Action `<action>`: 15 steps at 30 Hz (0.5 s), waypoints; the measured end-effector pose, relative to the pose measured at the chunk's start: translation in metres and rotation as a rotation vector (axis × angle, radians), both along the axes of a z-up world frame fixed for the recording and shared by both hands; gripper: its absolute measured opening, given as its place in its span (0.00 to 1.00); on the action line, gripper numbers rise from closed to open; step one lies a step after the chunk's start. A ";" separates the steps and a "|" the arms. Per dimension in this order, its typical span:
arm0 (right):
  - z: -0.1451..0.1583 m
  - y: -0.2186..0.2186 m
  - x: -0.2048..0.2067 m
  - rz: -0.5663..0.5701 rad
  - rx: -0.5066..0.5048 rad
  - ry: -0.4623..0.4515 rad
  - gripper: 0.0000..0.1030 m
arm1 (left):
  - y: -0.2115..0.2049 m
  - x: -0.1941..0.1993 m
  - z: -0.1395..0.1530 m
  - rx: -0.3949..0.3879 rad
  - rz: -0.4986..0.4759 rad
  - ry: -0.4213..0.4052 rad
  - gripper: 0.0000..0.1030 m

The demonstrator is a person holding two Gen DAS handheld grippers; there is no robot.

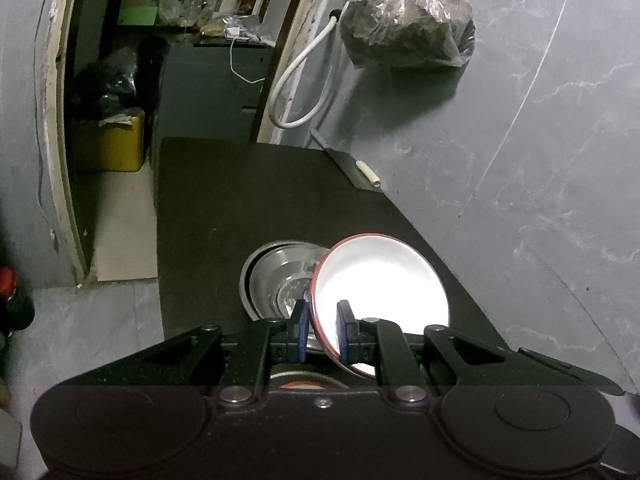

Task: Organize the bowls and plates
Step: 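Carry the red-rimmed white bowl with both grippers over the stacked steel bowl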

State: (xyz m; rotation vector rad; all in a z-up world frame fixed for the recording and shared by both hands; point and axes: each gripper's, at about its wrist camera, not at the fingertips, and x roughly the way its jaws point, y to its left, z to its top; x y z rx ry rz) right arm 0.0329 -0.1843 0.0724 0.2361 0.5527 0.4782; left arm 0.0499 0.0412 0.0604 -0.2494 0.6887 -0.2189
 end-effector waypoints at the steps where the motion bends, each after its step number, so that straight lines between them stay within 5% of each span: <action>1: 0.000 0.000 -0.001 0.000 -0.002 0.004 0.35 | -0.001 0.001 0.000 0.000 0.001 0.004 0.14; 15: -0.012 0.005 0.003 0.013 -0.016 0.055 0.35 | 0.002 0.003 -0.018 0.001 0.003 0.058 0.14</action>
